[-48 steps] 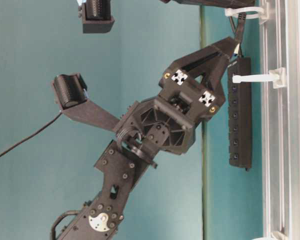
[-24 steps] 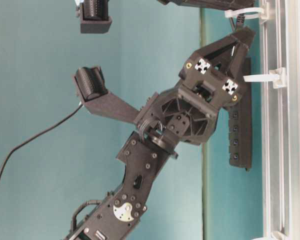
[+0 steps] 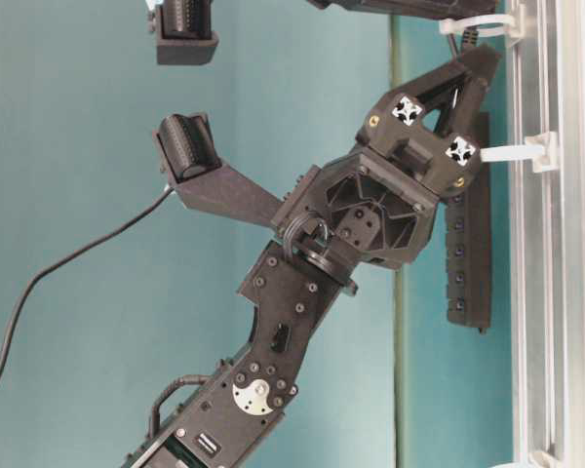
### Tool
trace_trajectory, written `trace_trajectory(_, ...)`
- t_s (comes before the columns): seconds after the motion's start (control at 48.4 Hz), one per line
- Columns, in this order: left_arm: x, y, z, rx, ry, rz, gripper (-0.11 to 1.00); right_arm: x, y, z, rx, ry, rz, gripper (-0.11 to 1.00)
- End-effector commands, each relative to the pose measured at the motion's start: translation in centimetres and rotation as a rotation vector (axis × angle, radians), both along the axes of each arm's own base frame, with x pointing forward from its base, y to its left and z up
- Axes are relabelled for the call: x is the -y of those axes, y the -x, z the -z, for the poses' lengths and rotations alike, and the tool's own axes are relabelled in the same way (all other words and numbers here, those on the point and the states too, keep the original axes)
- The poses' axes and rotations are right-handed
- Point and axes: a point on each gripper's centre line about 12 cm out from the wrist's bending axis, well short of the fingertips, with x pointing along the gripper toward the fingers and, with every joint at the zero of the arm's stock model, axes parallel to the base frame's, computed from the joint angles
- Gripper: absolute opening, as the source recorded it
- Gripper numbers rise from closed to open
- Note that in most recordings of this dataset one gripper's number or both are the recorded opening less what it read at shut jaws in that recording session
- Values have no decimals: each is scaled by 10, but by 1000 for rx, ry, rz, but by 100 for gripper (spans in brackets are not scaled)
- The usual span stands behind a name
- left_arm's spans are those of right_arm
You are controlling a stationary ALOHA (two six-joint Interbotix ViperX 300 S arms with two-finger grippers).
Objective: Pass the USB cable through three rings with both arms.
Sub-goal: 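Grasp the plug tip with the left gripper beside the right gripper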
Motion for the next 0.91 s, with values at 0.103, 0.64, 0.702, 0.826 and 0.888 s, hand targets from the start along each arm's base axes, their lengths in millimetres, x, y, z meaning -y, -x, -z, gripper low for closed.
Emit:
trace_trajectory(0.103,1,-5,-10,41,-11,7,21,-1,-2,-4,14,-5,7,-9)
trace_trajectory(0.64,-1,0,-14,39,-16,5,21,0,2,-3,-14,-5,13,-7)
trace_trajectory(0.702,-2,0,-14,39,-18,4,21,-1,2,-3,-10,-6,12,-6)
trace_trajectory(0.826,-5,3,-14,34,-17,-2,21,-1,2,-3,-12,-6,13,0)
trace_trajectory(0.888,-5,5,-15,32,-17,-2,21,0,3,-3,-15,-6,15,5)
